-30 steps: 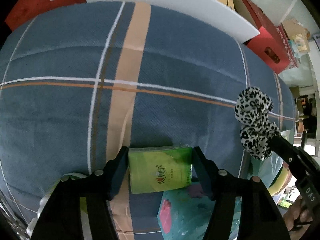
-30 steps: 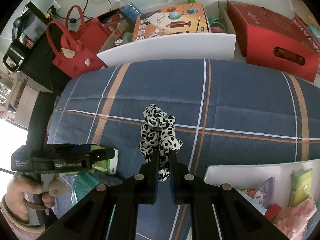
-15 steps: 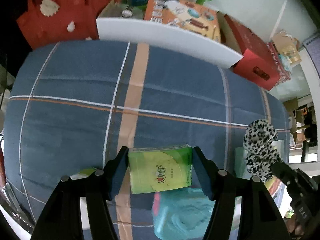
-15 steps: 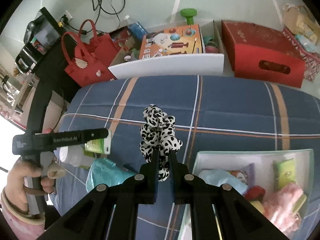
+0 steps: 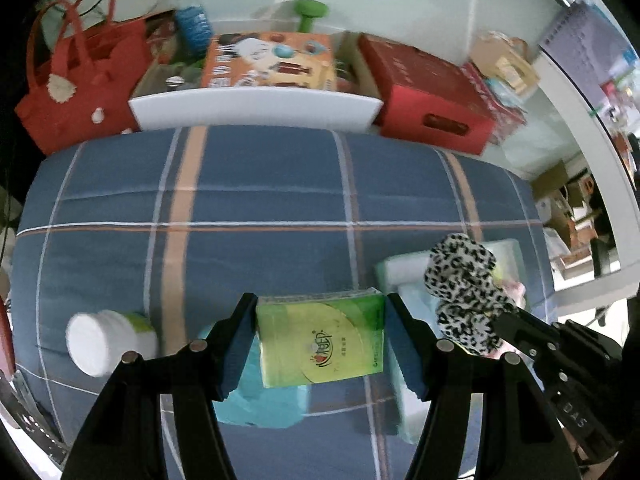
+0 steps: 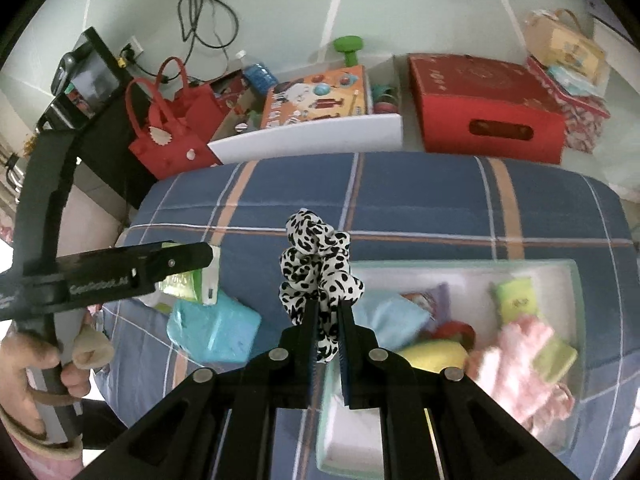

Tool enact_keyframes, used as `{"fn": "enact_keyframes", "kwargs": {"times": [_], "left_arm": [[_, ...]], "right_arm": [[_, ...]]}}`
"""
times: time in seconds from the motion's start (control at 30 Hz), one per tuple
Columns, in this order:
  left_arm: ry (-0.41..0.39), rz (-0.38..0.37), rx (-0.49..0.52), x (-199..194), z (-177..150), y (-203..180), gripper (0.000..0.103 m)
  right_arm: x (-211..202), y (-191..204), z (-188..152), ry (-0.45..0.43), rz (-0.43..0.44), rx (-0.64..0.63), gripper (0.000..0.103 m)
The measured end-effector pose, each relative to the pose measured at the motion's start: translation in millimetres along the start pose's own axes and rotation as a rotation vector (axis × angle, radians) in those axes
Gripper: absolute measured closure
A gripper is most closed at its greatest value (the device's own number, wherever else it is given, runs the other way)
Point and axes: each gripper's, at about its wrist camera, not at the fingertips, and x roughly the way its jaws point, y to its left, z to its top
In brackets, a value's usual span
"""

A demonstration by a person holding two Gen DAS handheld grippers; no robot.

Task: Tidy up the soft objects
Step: 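Carry the green tissue packet and scrunchie over the white tray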

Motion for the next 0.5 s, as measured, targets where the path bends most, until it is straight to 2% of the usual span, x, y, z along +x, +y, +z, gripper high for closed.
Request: {"fn": "enact_keyframes", "kwargs": {"times": [0.27, 0.5], "left_arm": [[0.045, -0.045, 0.078, 20, -32, -61, 0.038], [0.092, -0.064, 0.128, 45, -59, -100, 0.038]], "right_arm": [[-13, -50, -32, 0.027, -0.062, 0.079, 0.093], [-23, -85, -60, 0.035, -0.105, 0.136, 0.093]]}}
